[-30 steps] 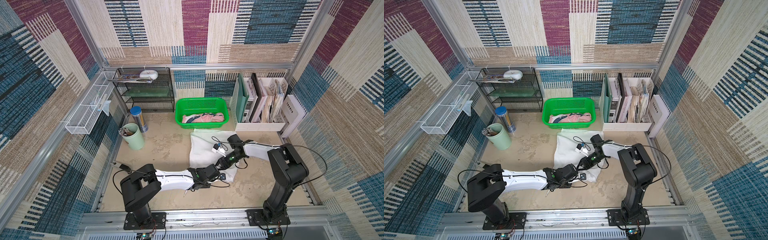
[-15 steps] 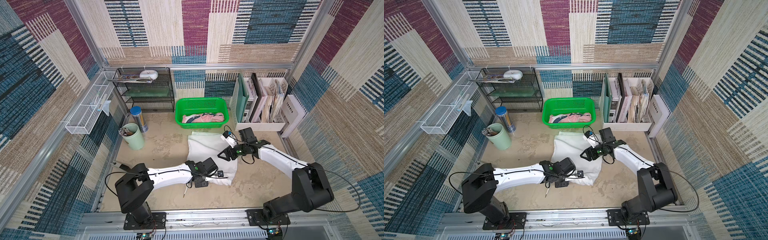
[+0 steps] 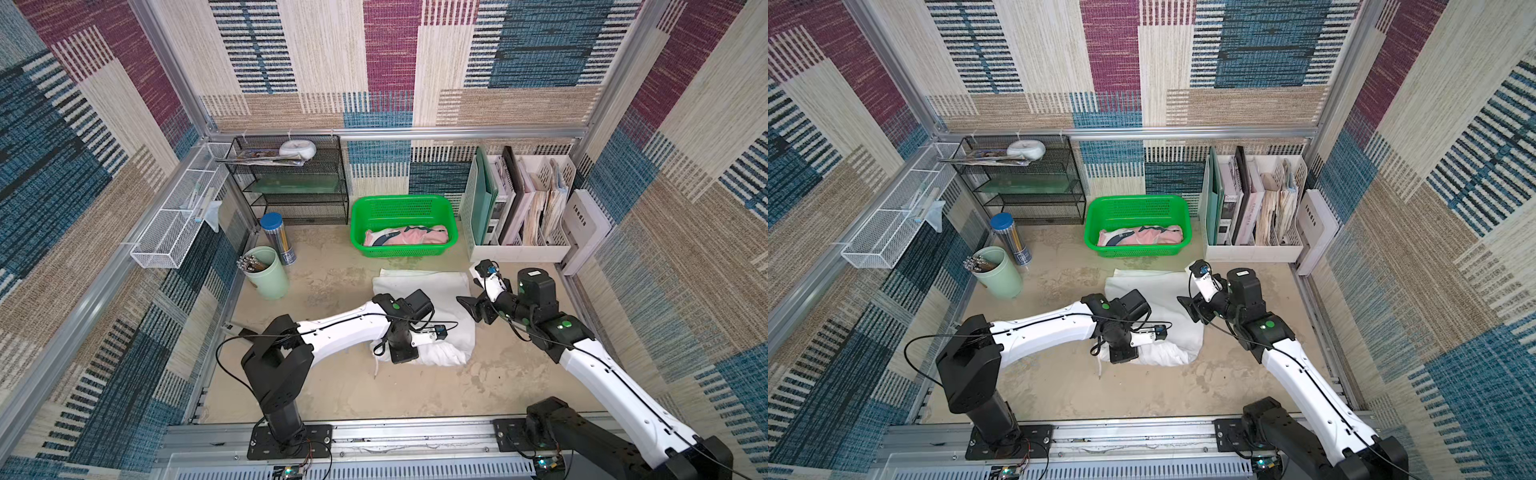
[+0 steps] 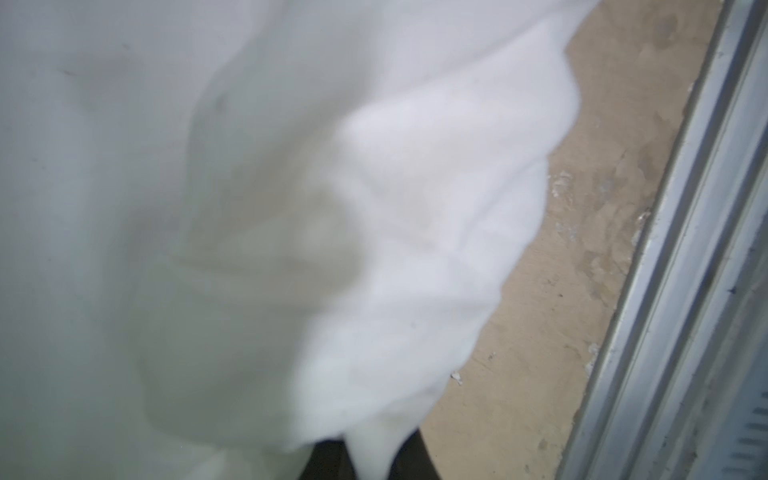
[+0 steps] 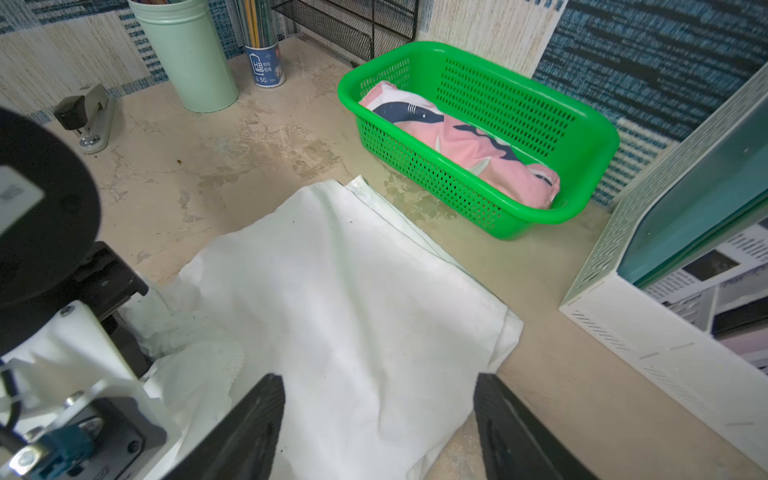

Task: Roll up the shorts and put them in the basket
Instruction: Roll the shorts at the center of the board.

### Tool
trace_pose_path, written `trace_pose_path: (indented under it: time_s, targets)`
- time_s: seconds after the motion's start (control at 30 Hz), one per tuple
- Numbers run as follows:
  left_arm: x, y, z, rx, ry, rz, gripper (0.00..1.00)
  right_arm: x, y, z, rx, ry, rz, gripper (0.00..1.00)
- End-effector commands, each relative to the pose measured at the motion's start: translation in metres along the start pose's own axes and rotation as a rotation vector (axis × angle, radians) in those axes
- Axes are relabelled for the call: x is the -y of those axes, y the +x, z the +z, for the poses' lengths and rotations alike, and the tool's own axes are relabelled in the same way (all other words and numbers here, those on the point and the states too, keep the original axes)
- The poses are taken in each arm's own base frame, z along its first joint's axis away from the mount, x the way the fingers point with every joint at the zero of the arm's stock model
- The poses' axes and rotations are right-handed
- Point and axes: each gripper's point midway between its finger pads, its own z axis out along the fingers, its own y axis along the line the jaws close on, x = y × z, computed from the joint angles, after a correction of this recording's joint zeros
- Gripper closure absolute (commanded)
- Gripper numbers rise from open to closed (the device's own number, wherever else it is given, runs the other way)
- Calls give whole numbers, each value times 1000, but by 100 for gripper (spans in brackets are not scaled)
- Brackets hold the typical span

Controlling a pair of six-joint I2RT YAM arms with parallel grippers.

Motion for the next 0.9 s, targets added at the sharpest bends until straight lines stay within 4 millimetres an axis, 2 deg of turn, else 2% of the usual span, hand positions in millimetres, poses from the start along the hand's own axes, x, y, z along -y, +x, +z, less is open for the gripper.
trace_pose_path:
  time_s: [0.0, 0.17, 0.33, 0.6, 0.87]
  targets:
    - [17, 6, -2, -25, 132, -19, 100, -8, 6, -9, -38, -6, -113, 24]
    - [18, -1, 0, 6, 215, -39, 100, -32, -2, -20, -27, -60, -332, 17]
    - [13, -3, 4, 5, 281, -74, 100, -57, 4, -23, -65, -120, -478, 16]
    - [8, -3, 13, -44, 414, -136, 100, -118, 38, -18, -63, -299, -602, 13]
    - [4, -1, 27, -104, 489, -183, 100, -142, 87, -7, -189, -364, -692, 13]
